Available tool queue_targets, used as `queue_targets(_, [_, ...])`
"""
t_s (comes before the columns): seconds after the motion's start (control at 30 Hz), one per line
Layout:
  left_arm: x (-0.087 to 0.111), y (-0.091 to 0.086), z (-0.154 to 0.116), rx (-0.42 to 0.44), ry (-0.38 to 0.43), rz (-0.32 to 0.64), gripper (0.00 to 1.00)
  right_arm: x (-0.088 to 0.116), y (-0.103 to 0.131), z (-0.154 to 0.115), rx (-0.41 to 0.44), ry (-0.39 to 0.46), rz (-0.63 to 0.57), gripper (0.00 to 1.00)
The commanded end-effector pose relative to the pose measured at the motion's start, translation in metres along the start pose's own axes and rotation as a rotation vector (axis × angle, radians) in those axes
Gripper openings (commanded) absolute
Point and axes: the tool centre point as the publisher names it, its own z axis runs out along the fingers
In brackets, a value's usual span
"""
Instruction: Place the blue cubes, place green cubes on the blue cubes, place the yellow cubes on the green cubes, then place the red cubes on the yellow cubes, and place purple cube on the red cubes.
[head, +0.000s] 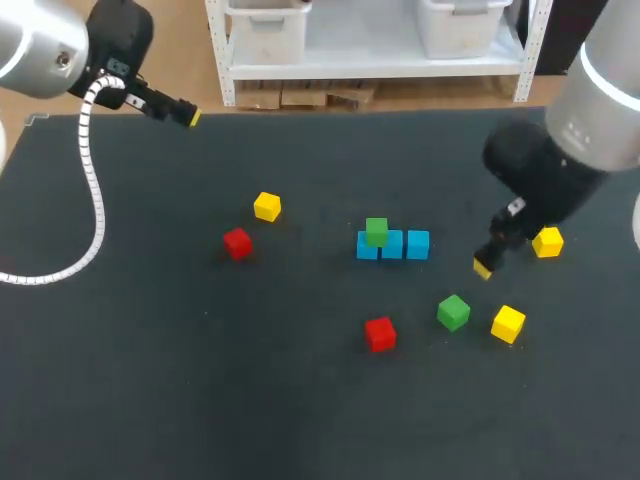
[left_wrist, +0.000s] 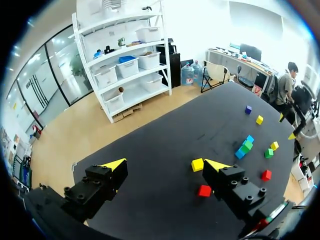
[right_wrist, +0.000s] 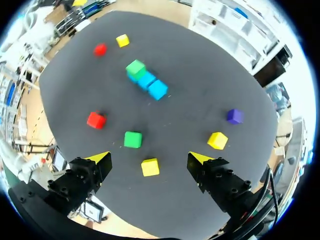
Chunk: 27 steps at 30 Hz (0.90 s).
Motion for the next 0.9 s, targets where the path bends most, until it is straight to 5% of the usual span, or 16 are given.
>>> queue_targets(0.03, [0.001,0.001,0.000,0.004,-0.004,0.001,1.00,0.008,0.011,0.010,0.001,0.026,-0.046,1.00])
queue_targets(0.37, [0.001,0.001,0.000,0.004,-0.004,0.001,1.00,-0.011,0.031,0.054,0.009,0.183,-0.125,1.00])
queue_targets(0.9, [0.001,0.001,0.000,0.004,-0.004,0.001,1.00,-0.027,0.033,0.099,0.023,0.242,-0.095,1.00])
